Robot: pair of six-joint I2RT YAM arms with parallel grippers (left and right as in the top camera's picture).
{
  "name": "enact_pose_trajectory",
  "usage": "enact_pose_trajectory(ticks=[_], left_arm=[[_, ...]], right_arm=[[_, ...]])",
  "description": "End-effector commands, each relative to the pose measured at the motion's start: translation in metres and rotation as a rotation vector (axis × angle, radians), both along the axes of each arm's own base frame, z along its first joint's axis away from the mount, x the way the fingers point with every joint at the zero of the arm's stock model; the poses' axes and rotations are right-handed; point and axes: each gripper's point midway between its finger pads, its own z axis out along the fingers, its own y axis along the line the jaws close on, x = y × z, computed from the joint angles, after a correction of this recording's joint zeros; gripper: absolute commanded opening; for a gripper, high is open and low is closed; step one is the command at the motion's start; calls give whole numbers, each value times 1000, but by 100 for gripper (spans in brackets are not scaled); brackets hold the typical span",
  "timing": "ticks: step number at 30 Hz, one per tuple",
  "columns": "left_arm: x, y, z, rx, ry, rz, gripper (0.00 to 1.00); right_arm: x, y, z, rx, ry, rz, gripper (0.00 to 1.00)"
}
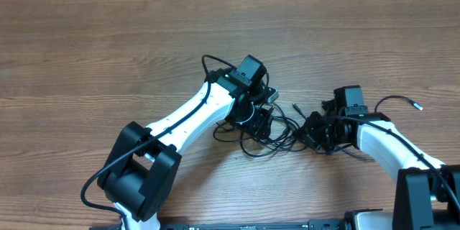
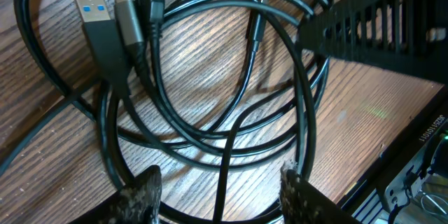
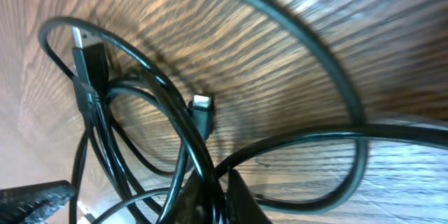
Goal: Untangle cables
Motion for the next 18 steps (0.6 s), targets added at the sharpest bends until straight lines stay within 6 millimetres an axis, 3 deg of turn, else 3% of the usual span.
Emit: enact_pose_trajectory(ticks=[1,6,13,18], left_arm=[[-4,1,-8,23,22,7,49],[-7,10,-11,72,26,12,41],[-19,22,-25,113,64,12,42],[-24,25,-29,124,78,11,28]], right_arm=[[-4,7,0,2,-3,26,4],[-4,8,0,2,-3,29,4],[-4,8,0,2,-3,29,4],[-4,8,0,2,-3,29,4]])
